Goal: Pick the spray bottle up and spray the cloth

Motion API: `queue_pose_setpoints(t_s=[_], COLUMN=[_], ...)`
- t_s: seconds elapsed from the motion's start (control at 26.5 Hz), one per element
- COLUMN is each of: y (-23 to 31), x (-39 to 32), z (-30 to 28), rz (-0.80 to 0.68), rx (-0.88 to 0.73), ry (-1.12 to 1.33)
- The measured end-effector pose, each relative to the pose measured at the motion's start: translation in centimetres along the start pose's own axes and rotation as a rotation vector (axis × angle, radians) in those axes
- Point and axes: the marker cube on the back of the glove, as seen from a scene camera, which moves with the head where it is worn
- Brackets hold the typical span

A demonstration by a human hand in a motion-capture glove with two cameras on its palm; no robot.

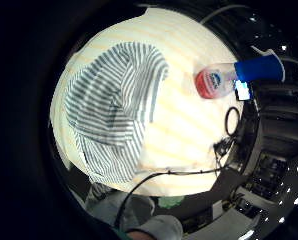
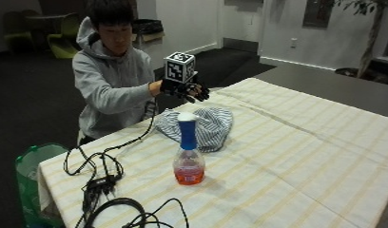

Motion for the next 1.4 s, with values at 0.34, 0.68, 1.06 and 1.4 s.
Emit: queue_pose_setpoints(t_s=[0.34, 0.68, 1.06, 1.4], y=[1.2, 4.1, 9.3, 10.7], x=[0.3, 1.9, 5.7, 13.2], z=[-0.3, -1.1, -0.8, -0.7], rz=[-0.025, -0.078, -0.098, 0.004], rx=[0.051, 0.203, 0.294, 0.455], ry=[-0.019, -0.068, -0.085, -0.111])
